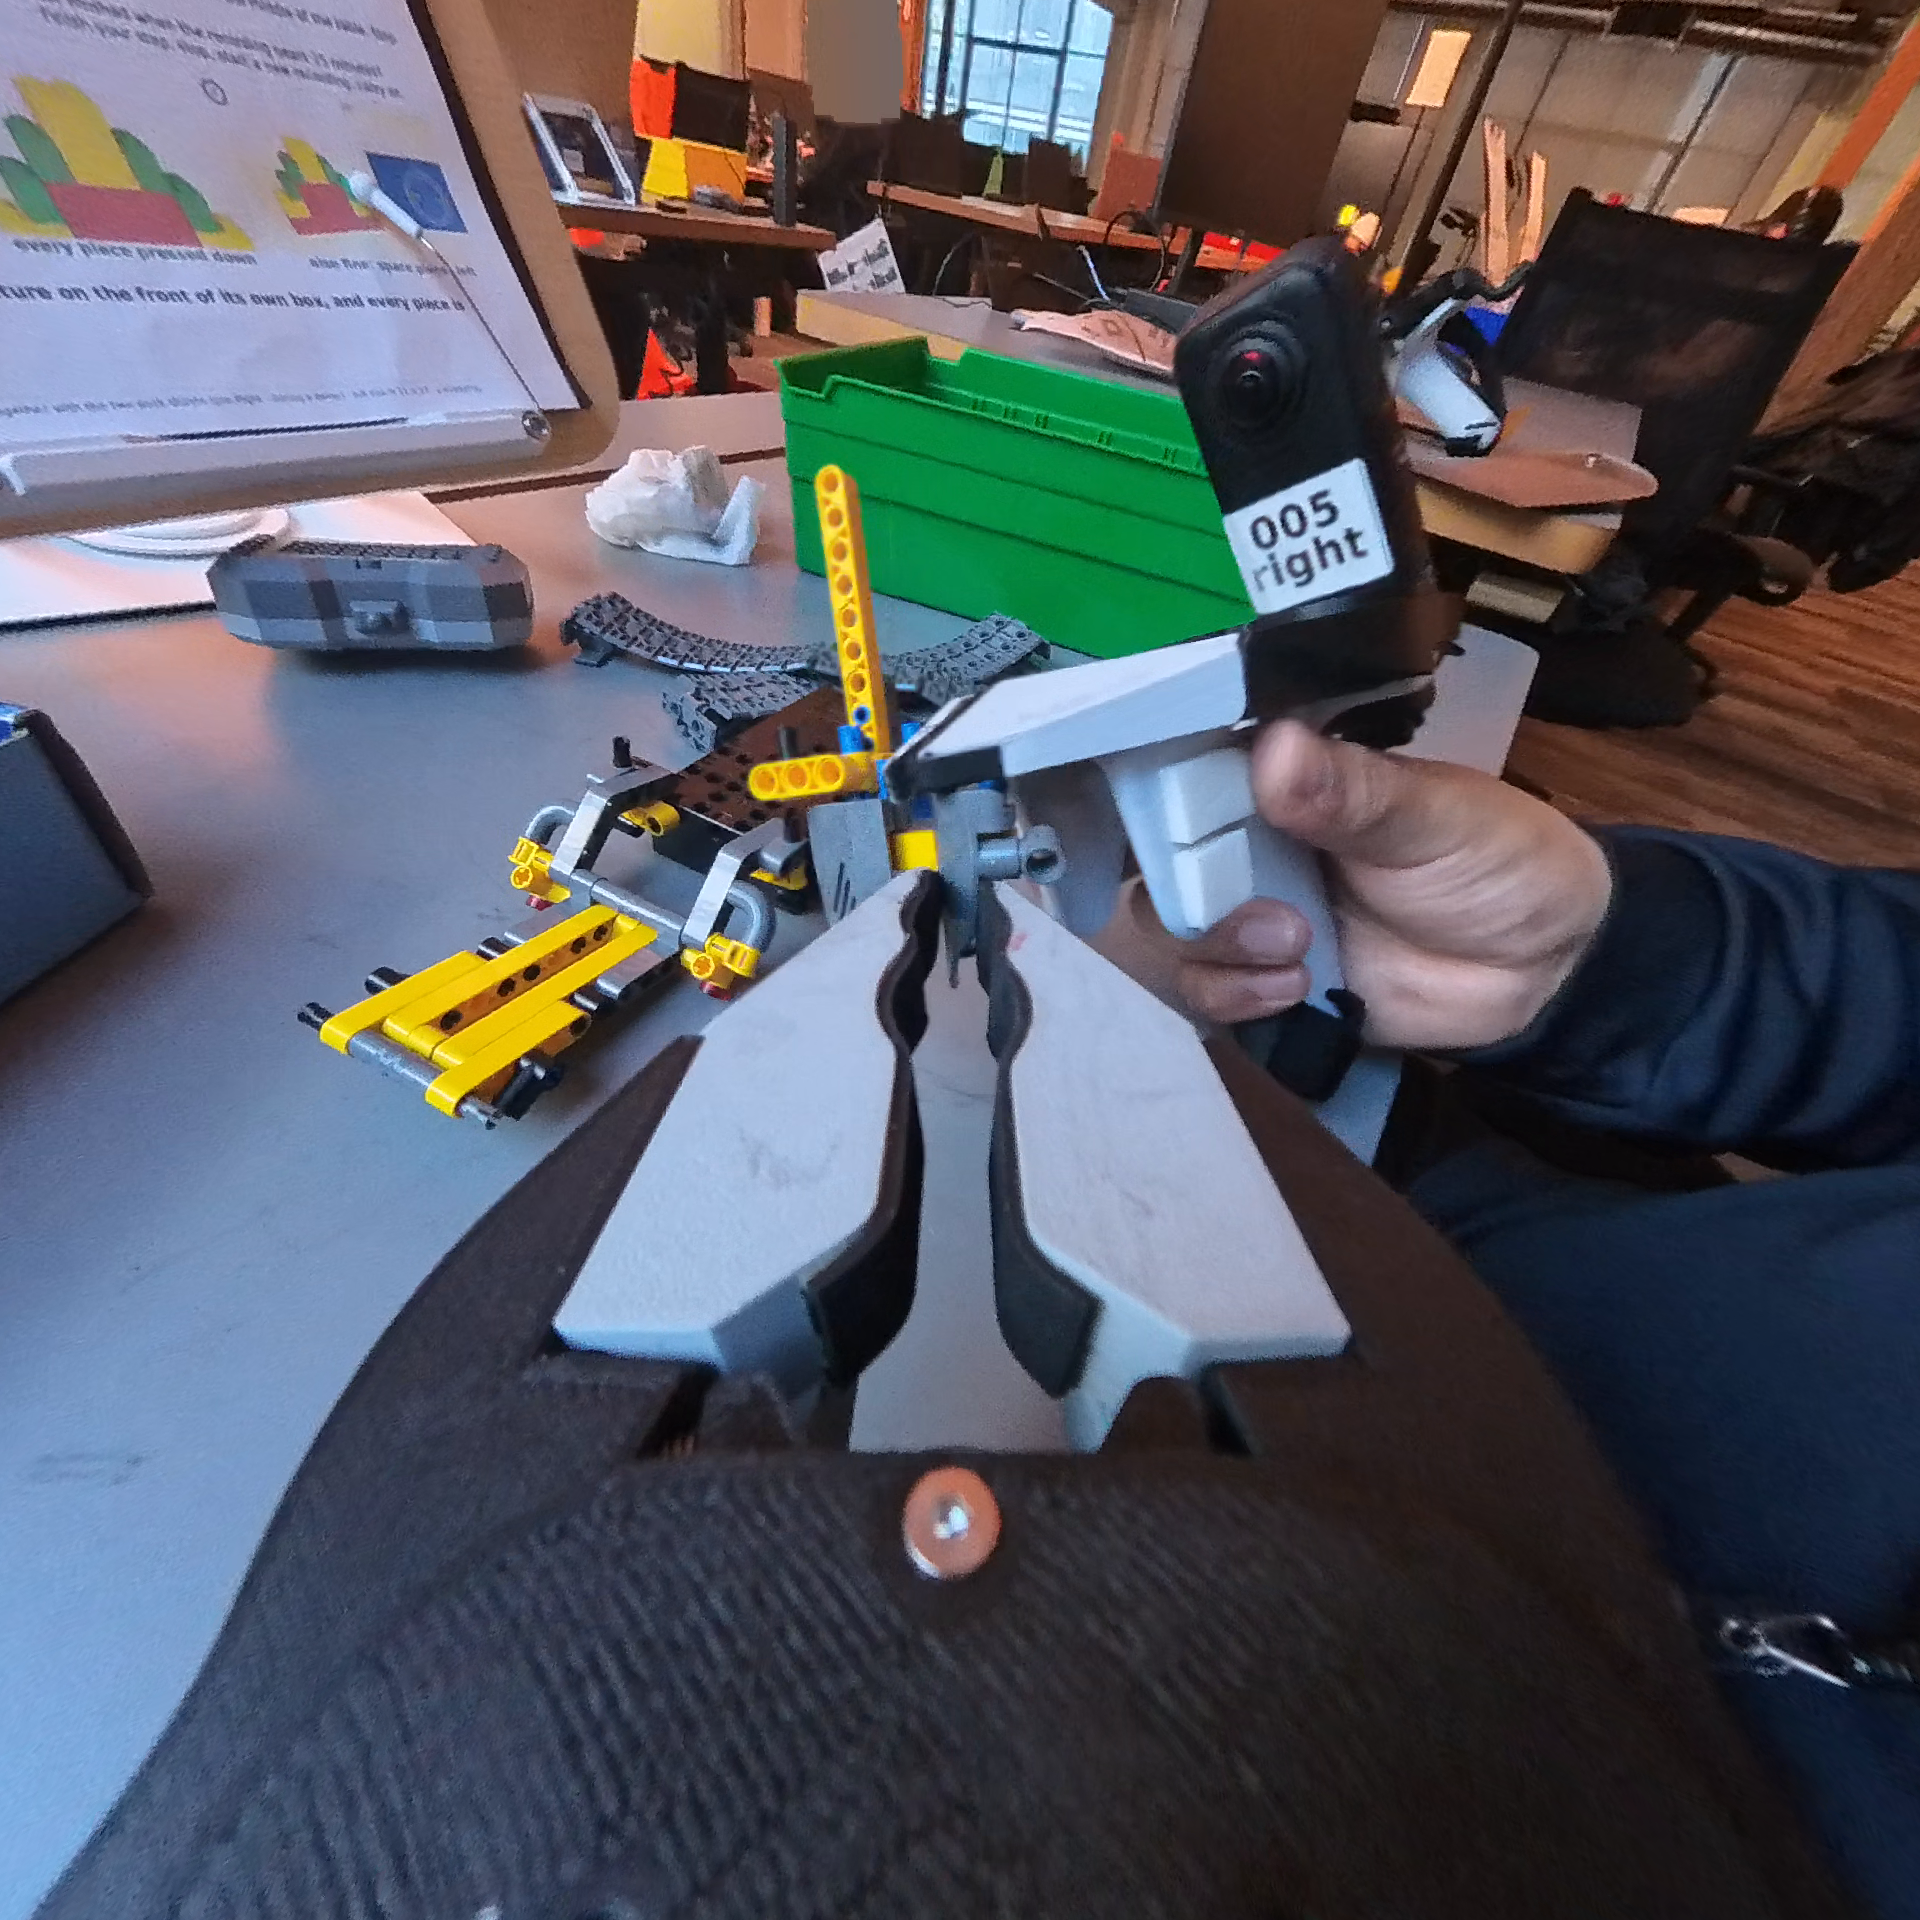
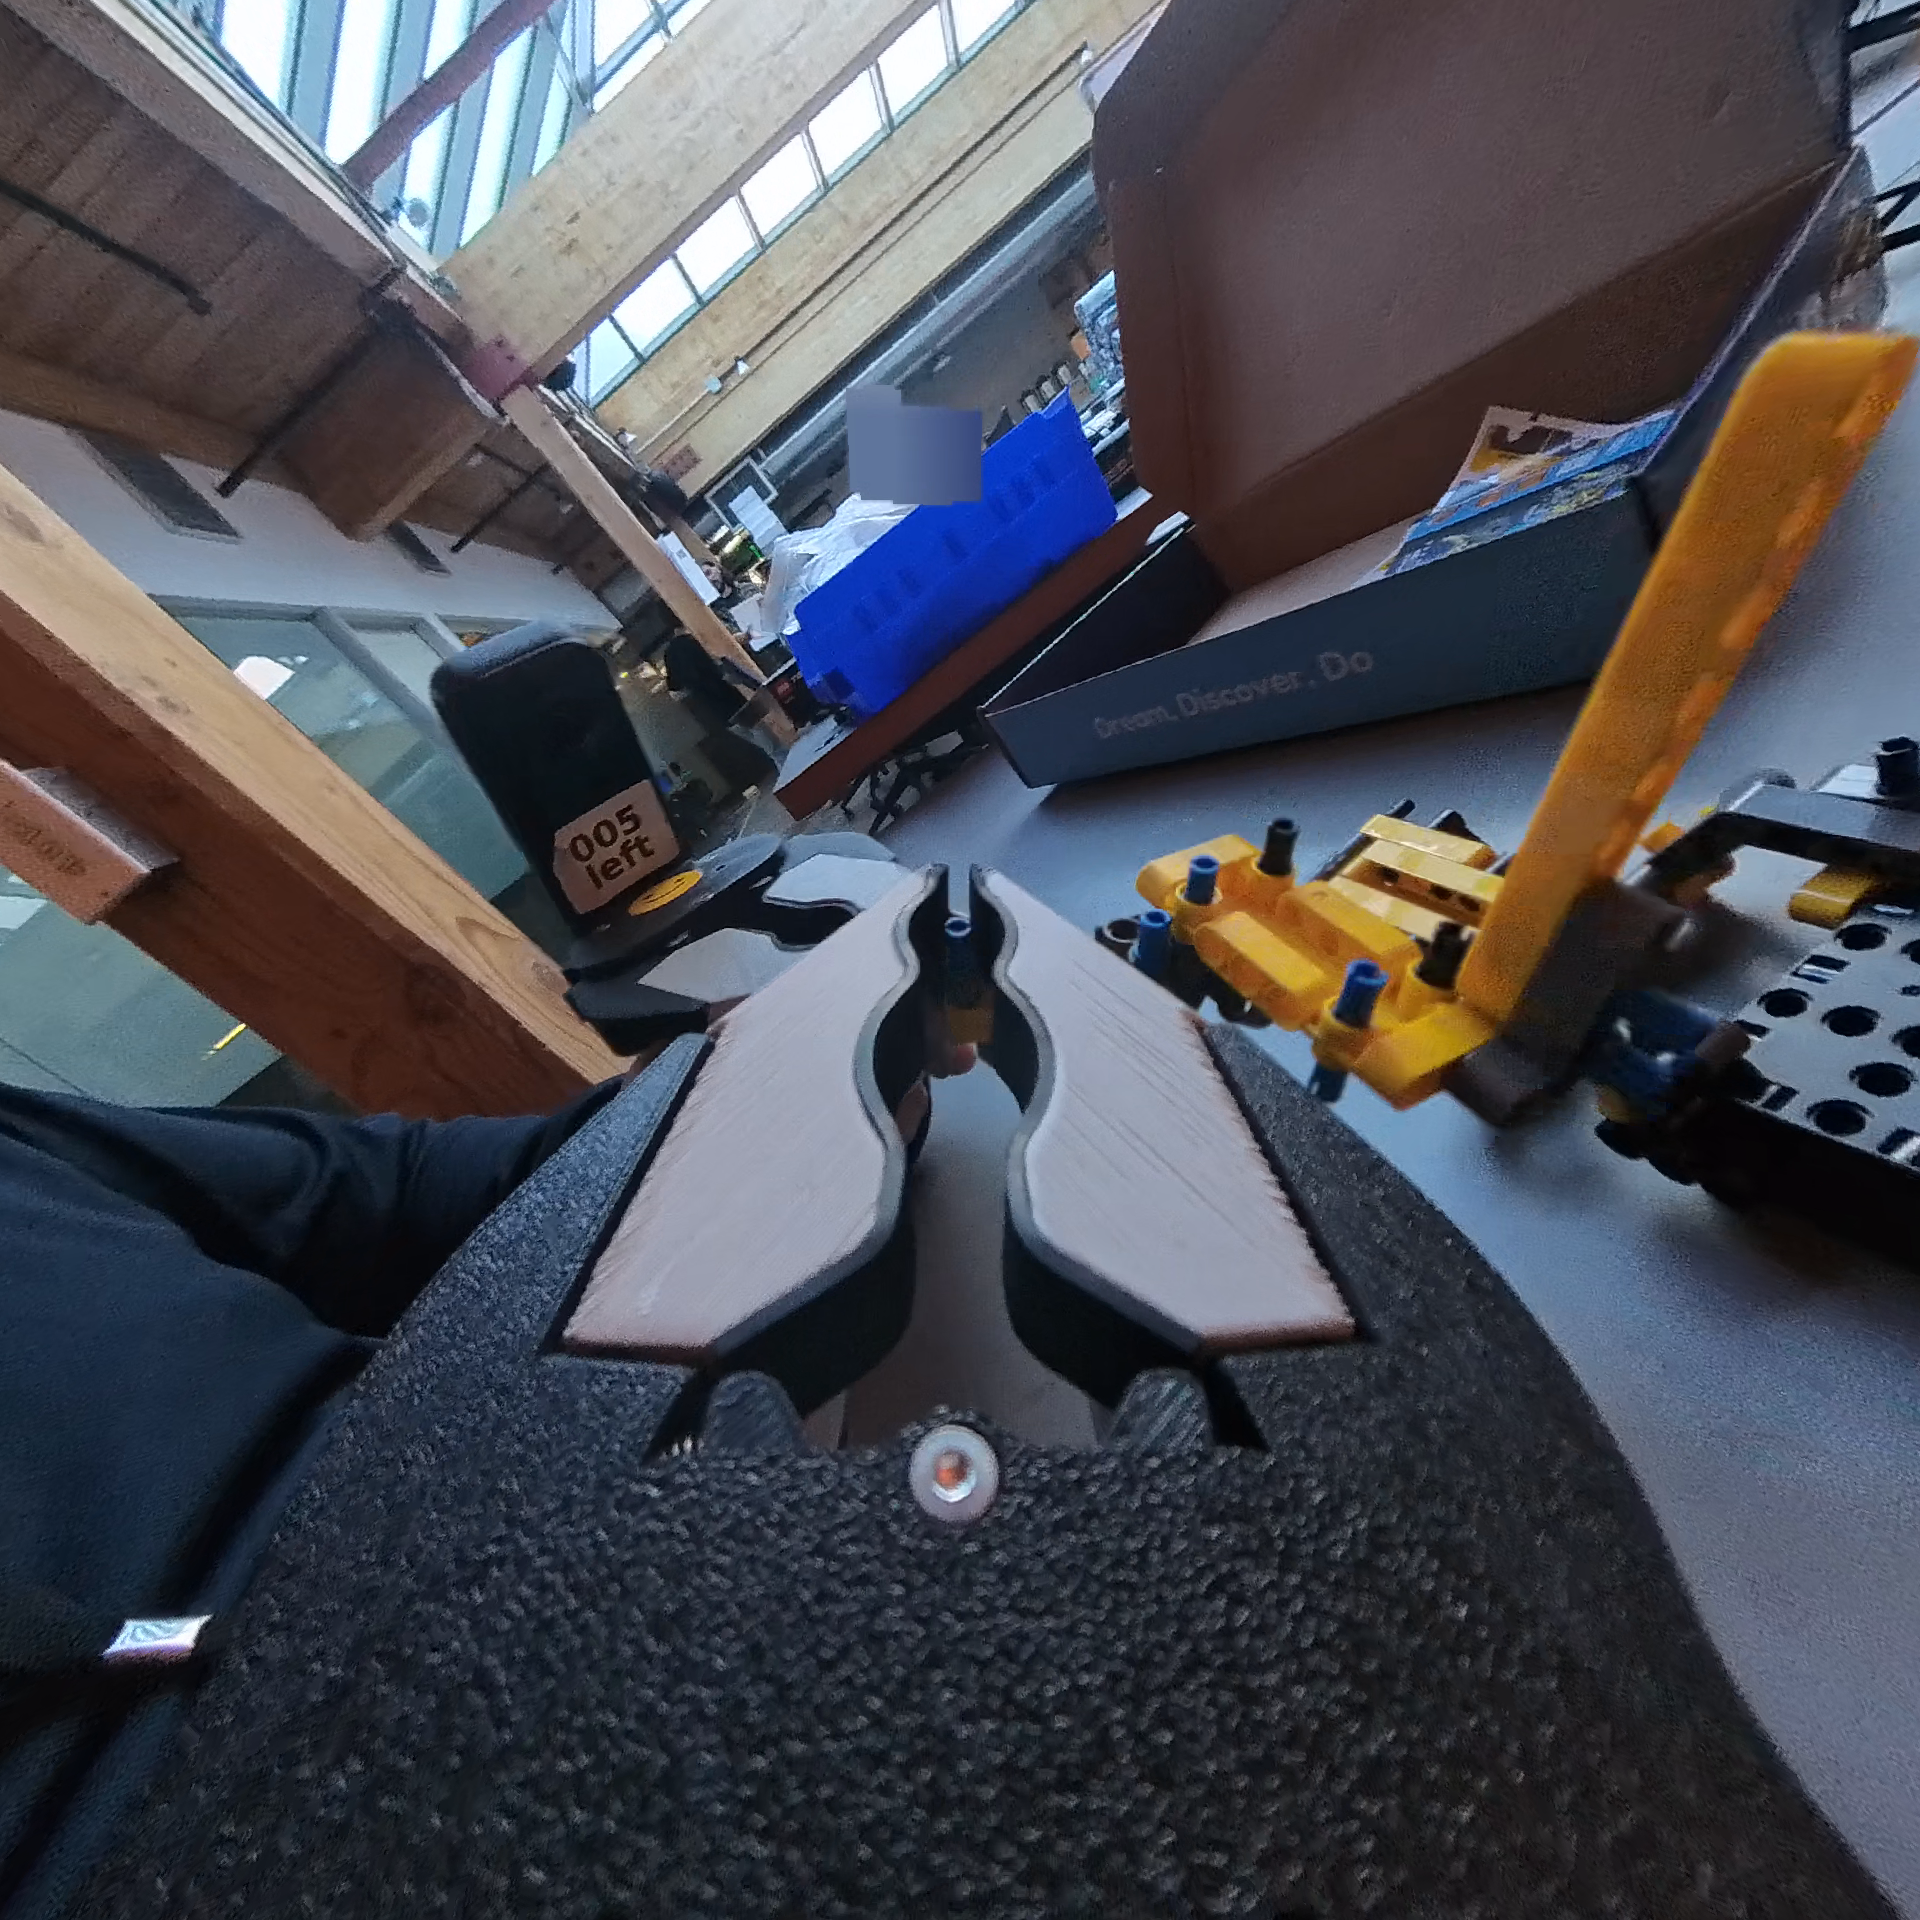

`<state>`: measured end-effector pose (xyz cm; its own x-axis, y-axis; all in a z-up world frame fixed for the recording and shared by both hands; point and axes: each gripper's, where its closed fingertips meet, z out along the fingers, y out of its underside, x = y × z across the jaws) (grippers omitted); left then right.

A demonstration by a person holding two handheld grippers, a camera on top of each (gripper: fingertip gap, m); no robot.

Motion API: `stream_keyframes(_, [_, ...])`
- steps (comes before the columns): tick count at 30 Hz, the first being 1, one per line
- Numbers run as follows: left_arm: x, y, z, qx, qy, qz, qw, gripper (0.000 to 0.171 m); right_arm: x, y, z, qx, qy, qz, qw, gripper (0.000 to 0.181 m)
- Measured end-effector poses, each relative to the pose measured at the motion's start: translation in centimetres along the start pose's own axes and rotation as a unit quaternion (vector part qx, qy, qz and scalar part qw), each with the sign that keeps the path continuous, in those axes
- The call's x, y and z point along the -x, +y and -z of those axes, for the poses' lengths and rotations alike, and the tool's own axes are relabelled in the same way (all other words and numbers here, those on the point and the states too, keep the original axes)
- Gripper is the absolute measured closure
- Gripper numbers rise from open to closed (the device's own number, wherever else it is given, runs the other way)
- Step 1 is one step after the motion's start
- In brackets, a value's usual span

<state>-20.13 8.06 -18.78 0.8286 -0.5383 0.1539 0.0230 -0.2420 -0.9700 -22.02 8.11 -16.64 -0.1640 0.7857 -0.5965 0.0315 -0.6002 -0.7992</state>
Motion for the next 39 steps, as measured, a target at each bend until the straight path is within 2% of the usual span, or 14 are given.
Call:
stream_keyframes(7, [0.1, -0.4, 0.1, -0.021, 0.007, 0.033, 0.999, 0.167, 0.0, -0.4, -0.1, -0.01, 0.002, -0.023, 1.0, 0.181])
stream_keyframes(10, [0.1, -0.7, 0.3, -0.035, 0.024, 0.074, 0.996, 0.167, 0.2, -0.7, 0.0, -0.019, 0.0, -0.016, 1.0, 0.181])
stream_keyframes(15, [0.2, -1.1, 0.6, -0.055, 0.034, 0.099, 0.993, 0.167, 0.3, -1.1, 0.4, -0.035, -0.018, -0.036, 0.999, 0.172])
stream_keyframes(18, [0.1, -1.2, 0.6, -0.06, 0.036, 0.107, 0.992, 0.167, 0.5, -1.3, 0.5, -0.041, -0.035, -0.051, 0.997, 0.175])
stream_keyframes(27, [0.2, -1.0, 0.3, -0.057, 0.033, 0.129, 0.989, 0.167, 0.3, -0.9, 0.3, -0.031, -0.018, -0.037, 0.999, 0.18])
stream_keyframes(35, [-0.2, -1.0, -0.1, -0.04, 0.029, 0.043, 0.998, 0.166, 0.3, -0.8, 0.7, -0.009, 0.01, 0.003, 1.0, 0.18])
stream_keyframes(39, [-0.3, -1.2, -0.1, -0.038, 0.031, 0.016, 0.999, 0.165, 0.5, -1.0, 0.7, -0.022, -0.002, -0.02, 1.0, 0.18])
